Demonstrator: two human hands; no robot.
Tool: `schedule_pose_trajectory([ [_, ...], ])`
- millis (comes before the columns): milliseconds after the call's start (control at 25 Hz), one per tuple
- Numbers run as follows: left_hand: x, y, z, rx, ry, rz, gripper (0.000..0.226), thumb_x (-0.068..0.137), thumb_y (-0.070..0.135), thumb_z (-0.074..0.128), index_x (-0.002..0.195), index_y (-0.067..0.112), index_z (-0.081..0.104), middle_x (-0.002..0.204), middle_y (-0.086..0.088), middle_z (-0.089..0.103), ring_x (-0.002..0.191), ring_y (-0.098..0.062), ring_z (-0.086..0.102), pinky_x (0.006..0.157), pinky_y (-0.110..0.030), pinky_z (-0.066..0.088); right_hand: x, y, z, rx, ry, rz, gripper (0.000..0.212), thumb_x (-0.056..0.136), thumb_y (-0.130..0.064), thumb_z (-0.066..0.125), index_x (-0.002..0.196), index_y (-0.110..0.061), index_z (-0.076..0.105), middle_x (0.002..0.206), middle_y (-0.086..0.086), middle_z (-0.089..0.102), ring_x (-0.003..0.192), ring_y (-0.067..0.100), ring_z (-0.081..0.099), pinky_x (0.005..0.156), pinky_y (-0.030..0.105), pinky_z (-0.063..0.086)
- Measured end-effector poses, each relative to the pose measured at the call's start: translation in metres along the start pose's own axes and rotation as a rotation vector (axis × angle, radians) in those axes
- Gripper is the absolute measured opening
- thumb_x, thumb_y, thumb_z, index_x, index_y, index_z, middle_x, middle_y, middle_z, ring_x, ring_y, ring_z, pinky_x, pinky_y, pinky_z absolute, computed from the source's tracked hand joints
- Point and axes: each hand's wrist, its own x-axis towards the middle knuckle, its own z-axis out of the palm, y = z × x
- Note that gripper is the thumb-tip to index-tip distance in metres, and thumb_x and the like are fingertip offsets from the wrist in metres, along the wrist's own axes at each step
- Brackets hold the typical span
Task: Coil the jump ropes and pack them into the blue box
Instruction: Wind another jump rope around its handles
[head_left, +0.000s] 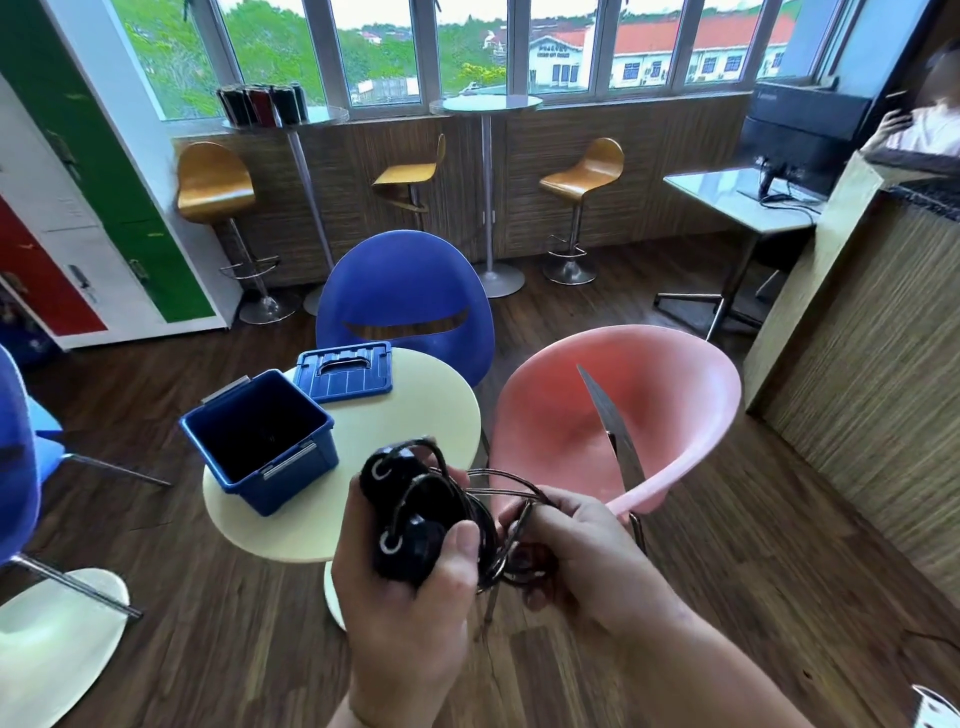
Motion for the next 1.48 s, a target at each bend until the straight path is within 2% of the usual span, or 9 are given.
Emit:
schedule_pose_trajectory([
  [200, 0.009, -0.001, 0.004, -0.333, 0.267, -0.455, 0.027, 0.076, 0.022, 0.058, 0.098, 0.026, 0.074, 0.082, -0.003, 0.068, 0.079, -0.022, 0.065, 0.072, -0.042, 0.055, -0.006, 0.001, 0.001, 0.333, -0.118, 0.050, 0.012, 0.057, -0.004, 0.064, 0.067, -0.012, 0.064, 0.068, 0.004, 0.053, 0.047, 0.008, 0.034, 0.035, 0.017, 0.022],
  [360, 0.019, 0.003, 0.001, -0.418, 0.297, -0.615, 0.024, 0.092, 0.030, 0.053, 0.108, 0.020, 0.067, 0.082, -0.003, 0.065, 0.072, -0.021, 0.067, 0.067, -0.039, 0.057, -0.009, 0.001, -0.012, 0.545, -0.337, 0.087, 0.018, 0.061, -0.005, 0.066, 0.079, -0.007, 0.065, 0.087, 0.010, 0.063, 0.051, 0.009, 0.044, 0.037, 0.017, 0.028],
  [520, 0.024, 0.004, 0.001, -0.497, 0.276, -0.726, 0.024, 0.096, 0.033, 0.049, 0.108, 0.018, 0.064, 0.082, -0.005, 0.062, 0.069, -0.022, 0.065, 0.060, -0.035, 0.060, -0.006, 0.008, -0.017, 0.460, -0.368, 0.018, 0.024, 0.073, 0.000, 0.066, 0.097, 0.000, 0.065, 0.097, 0.012, 0.065, 0.047, 0.007, 0.047, 0.037, 0.015, 0.026],
  [680, 0.022, 0.002, 0.001, -0.505, 0.249, -0.745, 0.025, 0.096, 0.035, 0.047, 0.107, 0.018, 0.062, 0.081, -0.004, 0.062, 0.073, -0.024, 0.063, 0.071, -0.040, 0.056, -0.008, 0.006, -0.016, 0.413, -0.391, 0.003, 0.050, 0.075, -0.014, 0.083, 0.105, -0.002, 0.045, 0.078, 0.005, 0.064, 0.042, 0.004, 0.043, 0.037, 0.015, 0.026],
  [800, 0.019, 0.000, 0.001, -0.483, 0.296, -0.724, 0.021, 0.095, 0.033, 0.049, 0.104, 0.019, 0.062, 0.081, -0.003, 0.062, 0.073, -0.023, 0.063, 0.070, -0.042, 0.055, -0.014, 0.000, -0.008, 0.276, -0.232, 0.034, 0.038, 0.063, -0.016, 0.085, 0.066, -0.013, 0.047, 0.064, -0.001, 0.042, 0.044, 0.005, 0.029, 0.040, 0.019, 0.015],
  [880, 0.017, -0.002, 0.001, -0.484, 0.330, -0.724, 0.020, 0.095, 0.032, 0.049, 0.100, 0.018, 0.061, 0.079, -0.003, 0.062, 0.071, -0.022, 0.063, 0.061, -0.037, 0.057, -0.019, -0.005, -0.002, 0.253, -0.162, 0.043, 0.040, 0.062, -0.018, 0.082, 0.057, -0.019, 0.042, 0.061, -0.003, 0.037, 0.048, 0.007, 0.023, 0.042, 0.021, 0.012],
  [1040, 0.017, -0.007, 0.002, -0.476, 0.375, -0.755, 0.020, 0.093, 0.035, 0.050, 0.097, 0.017, 0.059, 0.079, -0.004, 0.060, 0.070, -0.025, 0.062, 0.060, -0.034, 0.055, -0.025, -0.014, -0.002, 0.292, -0.162, 0.077, 0.039, 0.072, -0.032, 0.080, 0.064, -0.021, 0.043, 0.058, -0.004, 0.033, 0.048, 0.007, 0.016, 0.040, 0.018, 0.015],
  [1280, 0.018, -0.018, -0.002, -0.526, 0.459, -0.703, 0.020, 0.094, 0.038, 0.049, 0.096, 0.019, 0.057, 0.075, -0.002, 0.062, 0.063, -0.020, 0.066, 0.065, -0.035, 0.059, -0.022, -0.003, -0.007, 0.289, -0.056, 0.098, 0.023, 0.065, 0.000, 0.058, 0.065, -0.019, 0.044, 0.061, -0.001, 0.036, 0.043, 0.007, 0.023, 0.034, 0.017, 0.028],
  [1480, 0.030, -0.028, -0.010, -0.621, 0.512, -0.660, 0.027, 0.092, 0.043, 0.048, 0.104, 0.019, 0.056, 0.081, -0.002, 0.061, 0.074, -0.022, 0.064, 0.082, -0.039, 0.055, -0.018, 0.027, -0.004, 0.365, -0.004, 0.127, 0.024, 0.074, -0.004, 0.078, 0.076, -0.014, 0.056, 0.073, 0.003, 0.051, 0.041, 0.005, 0.032, 0.033, 0.020, 0.040],
])
